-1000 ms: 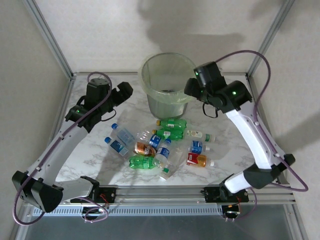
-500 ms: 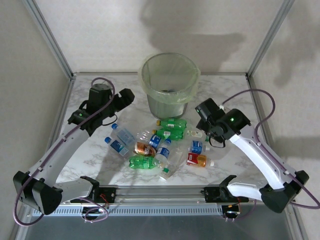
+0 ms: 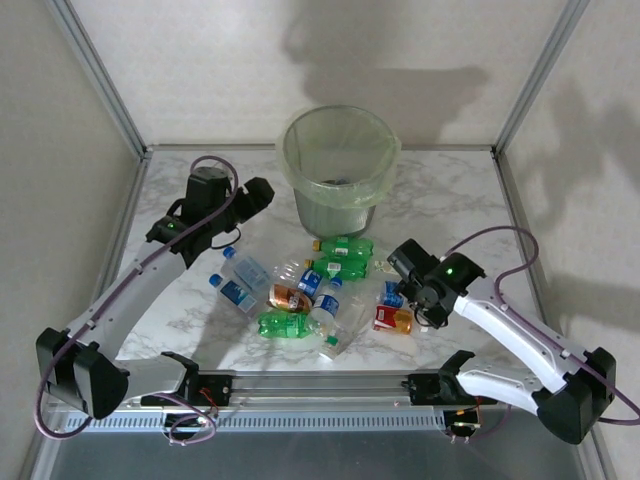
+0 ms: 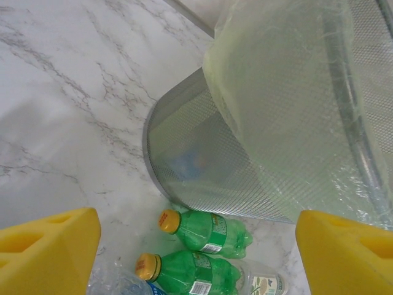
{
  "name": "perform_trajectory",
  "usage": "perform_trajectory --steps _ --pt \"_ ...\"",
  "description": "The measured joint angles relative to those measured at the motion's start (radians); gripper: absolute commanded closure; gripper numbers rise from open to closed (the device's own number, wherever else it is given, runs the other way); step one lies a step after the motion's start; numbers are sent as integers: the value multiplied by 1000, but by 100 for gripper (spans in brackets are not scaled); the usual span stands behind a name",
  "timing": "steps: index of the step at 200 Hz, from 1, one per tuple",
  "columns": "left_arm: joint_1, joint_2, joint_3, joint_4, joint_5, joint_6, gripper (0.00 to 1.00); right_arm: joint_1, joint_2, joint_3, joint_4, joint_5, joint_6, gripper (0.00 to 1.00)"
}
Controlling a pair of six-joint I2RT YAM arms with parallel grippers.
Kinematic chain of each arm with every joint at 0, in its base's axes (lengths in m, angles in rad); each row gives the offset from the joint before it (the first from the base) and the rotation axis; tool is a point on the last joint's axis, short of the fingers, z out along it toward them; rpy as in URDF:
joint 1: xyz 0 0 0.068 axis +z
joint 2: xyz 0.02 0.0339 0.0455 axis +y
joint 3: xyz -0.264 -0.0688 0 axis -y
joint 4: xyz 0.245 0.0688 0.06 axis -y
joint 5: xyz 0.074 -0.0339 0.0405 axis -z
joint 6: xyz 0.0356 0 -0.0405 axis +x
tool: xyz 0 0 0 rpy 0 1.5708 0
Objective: Put the plastic bottles in the bin
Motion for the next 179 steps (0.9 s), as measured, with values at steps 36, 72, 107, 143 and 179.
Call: perform_trajectory --steps 36,72,107,143,179 --pt "0 22 0 0 7 0 18 6 -25 -73 106 -60 31 21" --pt "-2 22 -6 27 19 -4 19 9 -25 -106 208 -109 48 19" --pt "-3 24 -7 30 23 -4 19 14 -25 -168 289 -156 89 16" --pt "-3 28 -21 45 26 -9 19 19 -19 -190 330 -186 127 8" --pt "-3 48 -21 51 34 -12 19 20 -6 -200 360 -197 158 7"
